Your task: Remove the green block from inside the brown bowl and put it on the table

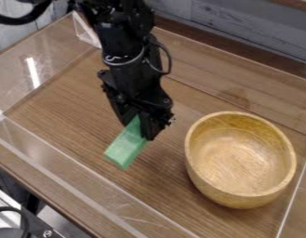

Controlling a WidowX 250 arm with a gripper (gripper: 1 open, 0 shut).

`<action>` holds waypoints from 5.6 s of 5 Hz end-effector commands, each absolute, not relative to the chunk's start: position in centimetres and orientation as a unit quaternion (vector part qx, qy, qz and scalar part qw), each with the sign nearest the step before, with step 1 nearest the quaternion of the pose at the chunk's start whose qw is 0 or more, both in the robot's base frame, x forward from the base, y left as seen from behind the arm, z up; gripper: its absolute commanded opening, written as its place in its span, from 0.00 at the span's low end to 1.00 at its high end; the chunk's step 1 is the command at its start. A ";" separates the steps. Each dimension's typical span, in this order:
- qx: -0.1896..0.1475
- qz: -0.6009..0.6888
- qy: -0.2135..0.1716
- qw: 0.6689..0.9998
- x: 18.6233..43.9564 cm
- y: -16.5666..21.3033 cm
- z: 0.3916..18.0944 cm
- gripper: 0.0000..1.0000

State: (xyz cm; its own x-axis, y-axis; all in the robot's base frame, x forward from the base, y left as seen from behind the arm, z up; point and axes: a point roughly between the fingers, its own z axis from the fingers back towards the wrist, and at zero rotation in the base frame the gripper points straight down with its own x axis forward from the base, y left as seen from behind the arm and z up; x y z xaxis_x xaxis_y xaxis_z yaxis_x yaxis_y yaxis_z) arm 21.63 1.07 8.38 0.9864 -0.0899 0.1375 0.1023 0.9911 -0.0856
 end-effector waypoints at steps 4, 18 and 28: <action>-0.055 -0.040 -0.080 0.994 22.3 1.7 8.3 0.00; -0.086 -0.018 -0.088 0.992 23.7 2.0 8.2 1.00; -0.107 -0.016 -0.086 0.990 23.6 0.3 5.8 1.00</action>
State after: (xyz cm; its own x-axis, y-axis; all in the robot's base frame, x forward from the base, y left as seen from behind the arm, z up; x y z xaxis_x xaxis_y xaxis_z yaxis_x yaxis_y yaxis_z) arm 23.16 0.35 5.17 0.9895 -0.0093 0.1445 0.0405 0.9760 -0.2138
